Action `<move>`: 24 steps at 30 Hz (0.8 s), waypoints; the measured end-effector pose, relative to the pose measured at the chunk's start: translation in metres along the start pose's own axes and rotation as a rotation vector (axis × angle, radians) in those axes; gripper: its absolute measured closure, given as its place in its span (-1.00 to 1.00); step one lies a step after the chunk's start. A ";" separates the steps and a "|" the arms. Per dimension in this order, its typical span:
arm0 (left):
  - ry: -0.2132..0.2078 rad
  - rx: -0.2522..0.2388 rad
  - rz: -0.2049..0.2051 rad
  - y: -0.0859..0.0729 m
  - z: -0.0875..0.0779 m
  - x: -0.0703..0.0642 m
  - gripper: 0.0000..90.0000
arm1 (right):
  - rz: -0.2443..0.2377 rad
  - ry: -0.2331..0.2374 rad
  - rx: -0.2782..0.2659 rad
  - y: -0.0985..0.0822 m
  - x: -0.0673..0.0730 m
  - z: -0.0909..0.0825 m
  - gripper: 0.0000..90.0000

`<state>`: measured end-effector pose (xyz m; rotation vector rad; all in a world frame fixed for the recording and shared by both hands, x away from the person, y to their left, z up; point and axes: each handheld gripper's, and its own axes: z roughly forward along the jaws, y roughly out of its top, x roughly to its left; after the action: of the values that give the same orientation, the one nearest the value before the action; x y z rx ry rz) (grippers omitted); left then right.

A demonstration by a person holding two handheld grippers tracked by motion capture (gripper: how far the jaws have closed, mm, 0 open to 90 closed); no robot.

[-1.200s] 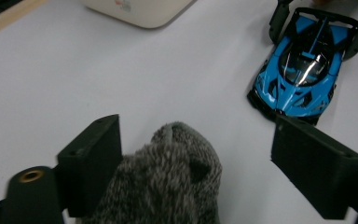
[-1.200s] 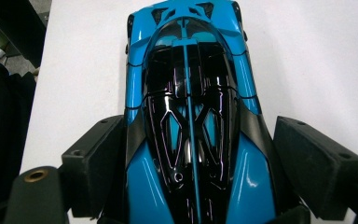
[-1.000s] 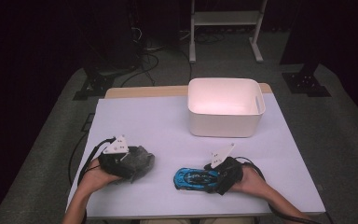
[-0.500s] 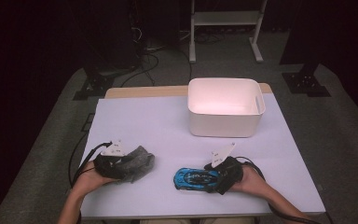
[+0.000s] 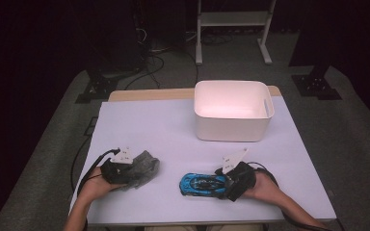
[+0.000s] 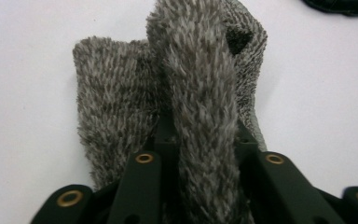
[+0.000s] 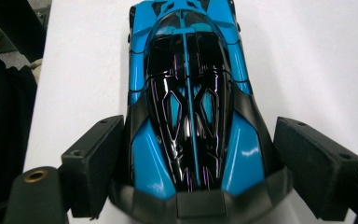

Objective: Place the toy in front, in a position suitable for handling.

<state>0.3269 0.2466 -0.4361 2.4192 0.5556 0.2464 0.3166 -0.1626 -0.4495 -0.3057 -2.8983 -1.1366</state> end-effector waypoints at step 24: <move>-0.199 -0.172 0.175 0.072 0.013 -0.041 0.72 | -0.012 -0.013 -0.029 -0.011 0.001 0.002 -0.63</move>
<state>0.3182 0.1704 -0.4028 2.2926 0.2249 0.1194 0.3138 -0.1693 -0.4585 -0.2972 -2.9012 -1.1834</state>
